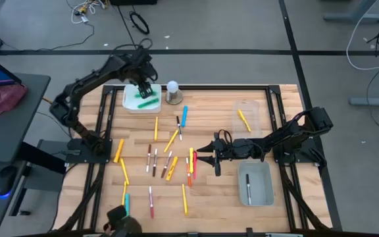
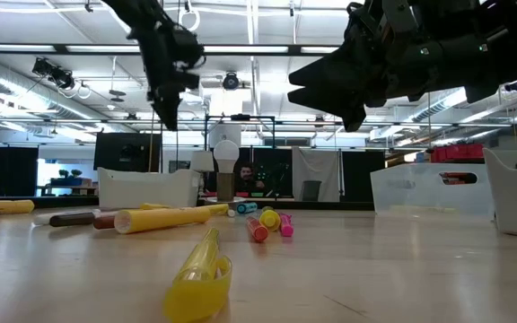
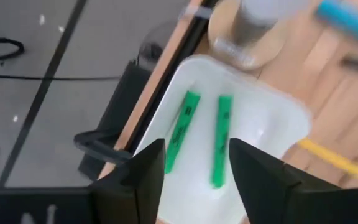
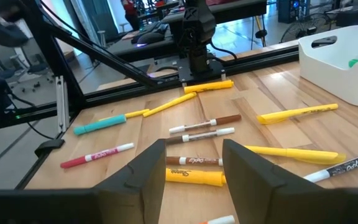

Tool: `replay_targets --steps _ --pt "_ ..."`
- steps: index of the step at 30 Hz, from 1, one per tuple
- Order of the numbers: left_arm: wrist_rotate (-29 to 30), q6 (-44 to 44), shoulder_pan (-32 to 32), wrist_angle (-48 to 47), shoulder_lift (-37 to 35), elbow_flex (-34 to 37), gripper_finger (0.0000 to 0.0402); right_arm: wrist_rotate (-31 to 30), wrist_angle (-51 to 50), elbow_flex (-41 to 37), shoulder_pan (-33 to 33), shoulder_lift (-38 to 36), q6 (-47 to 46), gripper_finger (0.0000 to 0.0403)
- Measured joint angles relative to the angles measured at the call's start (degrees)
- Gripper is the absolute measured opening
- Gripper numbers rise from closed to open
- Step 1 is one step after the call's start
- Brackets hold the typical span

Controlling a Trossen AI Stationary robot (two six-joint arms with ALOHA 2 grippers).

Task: Pick & Place Markers
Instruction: Put the pink pen into the transparent bin

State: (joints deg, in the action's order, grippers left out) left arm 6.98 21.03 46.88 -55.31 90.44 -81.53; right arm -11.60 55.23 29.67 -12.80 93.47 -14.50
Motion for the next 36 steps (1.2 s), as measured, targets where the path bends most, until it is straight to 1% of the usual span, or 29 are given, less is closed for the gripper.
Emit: replay_targets --steps 4,8,14,17,20,24,30,33,36 --pt "-3.23 -5.02 -2.57 4.37 -6.62 3.53 0.0159 -0.01 -0.03 0.00 0.00 0.00 0.27 0.0159" --pt "-4.70 -8.74 -7.72 12.47 -13.59 10.23 0.0134 -0.02 -0.03 0.00 0.04 0.00 1.46 0.0159" --pt "-4.65 -15.45 -18.74 26.14 -22.58 22.57 0.0104 0.00 -0.03 0.00 0.04 0.00 1.49 0.0159" --pt "-3.96 -18.40 -25.30 33.63 -25.36 28.90 0.0092 0.00 -0.03 0.00 0.04 0.00 1.46 0.0159" --pt "-3.32 -20.86 -31.97 42.06 -26.62 34.74 0.0081 0.02 -0.03 0.00 0.04 0.00 -0.40 0.0159" --pt "0.30 -23.46 -40.48 52.33 -26.73 41.23 0.0069 0.02 -0.01 0.00 0.04 0.00 -3.11 0.0160" --pt "10.55 -26.77 -50.66 65.34 -26.69 49.71 0.0057 -0.24 -1.05 2.23 0.04 0.02 -3.49 0.0176" --pt "15.45 -28.40 -53.77 69.49 -26.69 53.28 0.0055 -2.36 -6.78 5.17 0.04 0.02 -3.13 0.0189" --pt "19.13 -27.73 -55.02 73.71 -26.69 56.04 0.0055 -4.76 -17.00 9.50 0.13 0.02 -3.13 0.0202"
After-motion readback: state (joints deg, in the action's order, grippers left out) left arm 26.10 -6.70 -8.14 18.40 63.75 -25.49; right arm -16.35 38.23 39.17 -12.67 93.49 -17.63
